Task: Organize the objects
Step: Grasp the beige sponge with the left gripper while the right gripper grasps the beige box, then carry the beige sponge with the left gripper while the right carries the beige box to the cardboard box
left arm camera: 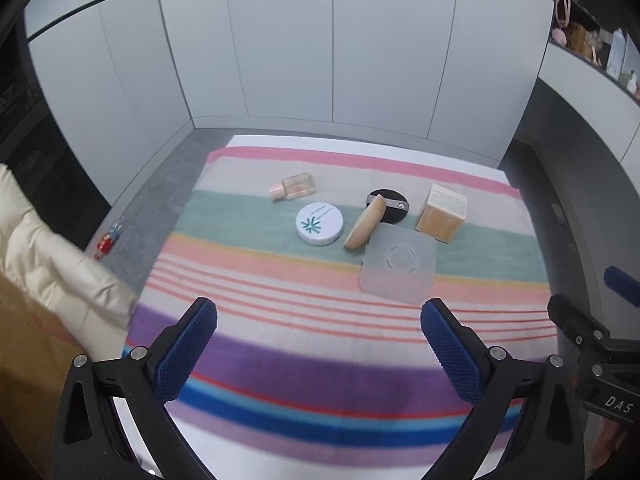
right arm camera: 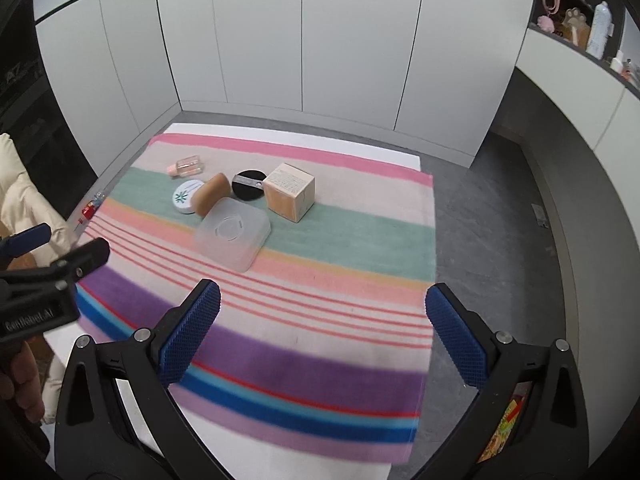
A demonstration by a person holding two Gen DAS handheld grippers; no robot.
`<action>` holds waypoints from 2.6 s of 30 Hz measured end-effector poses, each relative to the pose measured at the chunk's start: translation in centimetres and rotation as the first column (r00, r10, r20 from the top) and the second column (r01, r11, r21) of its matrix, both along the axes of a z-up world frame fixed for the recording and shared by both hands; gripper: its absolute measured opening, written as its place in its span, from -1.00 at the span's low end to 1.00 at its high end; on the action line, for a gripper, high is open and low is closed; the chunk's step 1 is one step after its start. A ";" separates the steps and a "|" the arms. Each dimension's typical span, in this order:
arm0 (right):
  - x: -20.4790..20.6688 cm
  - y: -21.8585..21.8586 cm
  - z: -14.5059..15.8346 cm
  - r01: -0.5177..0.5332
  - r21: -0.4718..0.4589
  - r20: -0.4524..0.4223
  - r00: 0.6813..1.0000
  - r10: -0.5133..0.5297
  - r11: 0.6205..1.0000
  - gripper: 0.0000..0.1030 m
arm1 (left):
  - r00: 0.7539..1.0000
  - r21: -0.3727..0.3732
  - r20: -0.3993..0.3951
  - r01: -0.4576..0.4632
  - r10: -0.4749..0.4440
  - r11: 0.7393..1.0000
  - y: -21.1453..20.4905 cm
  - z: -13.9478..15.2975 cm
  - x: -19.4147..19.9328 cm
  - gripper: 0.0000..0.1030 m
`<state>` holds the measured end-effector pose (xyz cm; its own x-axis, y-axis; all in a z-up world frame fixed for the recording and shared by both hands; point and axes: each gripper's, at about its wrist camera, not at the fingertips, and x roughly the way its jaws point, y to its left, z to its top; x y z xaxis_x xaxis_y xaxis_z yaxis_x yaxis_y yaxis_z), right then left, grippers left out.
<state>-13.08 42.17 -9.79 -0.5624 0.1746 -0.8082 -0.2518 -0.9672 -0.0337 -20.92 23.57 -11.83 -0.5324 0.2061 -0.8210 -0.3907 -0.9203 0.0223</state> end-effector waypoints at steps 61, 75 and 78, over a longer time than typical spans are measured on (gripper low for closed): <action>-8.0 -1.0 -2.2 -0.035 -0.072 -0.008 0.999 0.035 0.997 0.31 | 0.994 0.099 0.050 0.096 -0.101 0.991 2.5 0.7 -2.8 -0.73; 1.7 -8.2 6.6 -0.148 -0.048 -0.035 0.989 0.146 0.988 0.31 | 0.996 0.107 0.008 0.083 -0.084 0.991 -6.5 9.0 7.5 -0.74; 3.5 -9.4 7.7 -0.167 -0.060 -0.041 0.985 0.165 0.984 0.31 | 0.997 0.108 0.001 0.083 -0.084 0.991 -8.0 9.8 9.8 -0.74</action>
